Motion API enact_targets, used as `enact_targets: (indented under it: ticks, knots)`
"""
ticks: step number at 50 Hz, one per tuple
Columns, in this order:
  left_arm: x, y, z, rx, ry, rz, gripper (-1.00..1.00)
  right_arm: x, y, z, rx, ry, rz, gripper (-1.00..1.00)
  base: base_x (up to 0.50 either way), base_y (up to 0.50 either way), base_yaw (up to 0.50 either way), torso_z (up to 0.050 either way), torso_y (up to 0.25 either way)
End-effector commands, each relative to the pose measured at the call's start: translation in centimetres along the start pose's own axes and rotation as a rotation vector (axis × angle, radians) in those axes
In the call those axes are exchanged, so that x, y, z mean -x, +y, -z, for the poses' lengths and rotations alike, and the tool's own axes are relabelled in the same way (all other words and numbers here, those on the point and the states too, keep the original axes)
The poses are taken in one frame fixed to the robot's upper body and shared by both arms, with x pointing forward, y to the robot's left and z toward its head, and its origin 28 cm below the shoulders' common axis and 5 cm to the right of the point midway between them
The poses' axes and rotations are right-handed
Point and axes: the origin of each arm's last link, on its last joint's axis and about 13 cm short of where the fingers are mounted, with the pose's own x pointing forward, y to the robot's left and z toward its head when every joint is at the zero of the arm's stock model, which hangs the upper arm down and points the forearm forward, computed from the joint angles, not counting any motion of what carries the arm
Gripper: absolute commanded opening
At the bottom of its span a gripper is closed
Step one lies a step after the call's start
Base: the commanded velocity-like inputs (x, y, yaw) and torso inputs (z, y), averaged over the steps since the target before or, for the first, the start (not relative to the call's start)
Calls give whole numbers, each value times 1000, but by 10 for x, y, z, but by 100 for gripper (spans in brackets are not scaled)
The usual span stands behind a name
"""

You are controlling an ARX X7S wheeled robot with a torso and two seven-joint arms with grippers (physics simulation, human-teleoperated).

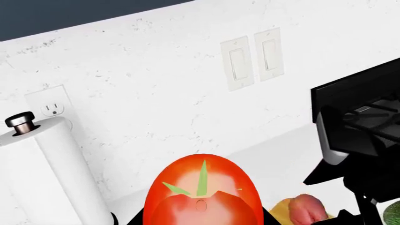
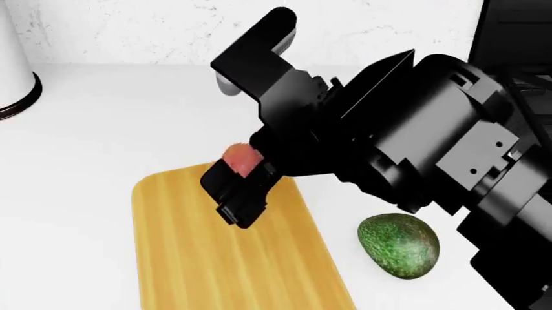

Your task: Place the avocado, onion, tomato and bell pepper on the cutting board.

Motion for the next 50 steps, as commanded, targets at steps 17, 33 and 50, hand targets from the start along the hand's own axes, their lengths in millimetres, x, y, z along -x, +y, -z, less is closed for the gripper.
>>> enact_targets:
  ticks: [17, 33, 50]
  knots:
    - [1, 0, -5, 8, -12, -4, -100, 56, 1, -29, 69, -144, 85, 100, 0, 0, 0, 1, 1]
    - [-18, -8, 3, 10, 24, 56, -100, 81, 3, -29, 13, -284, 239, 100, 0, 0, 0, 0, 0]
    - [-58, -19, 22, -2, 132, 190, -100, 105, 12, -25, -17, -448, 529, 100, 0, 0, 0, 0, 0]
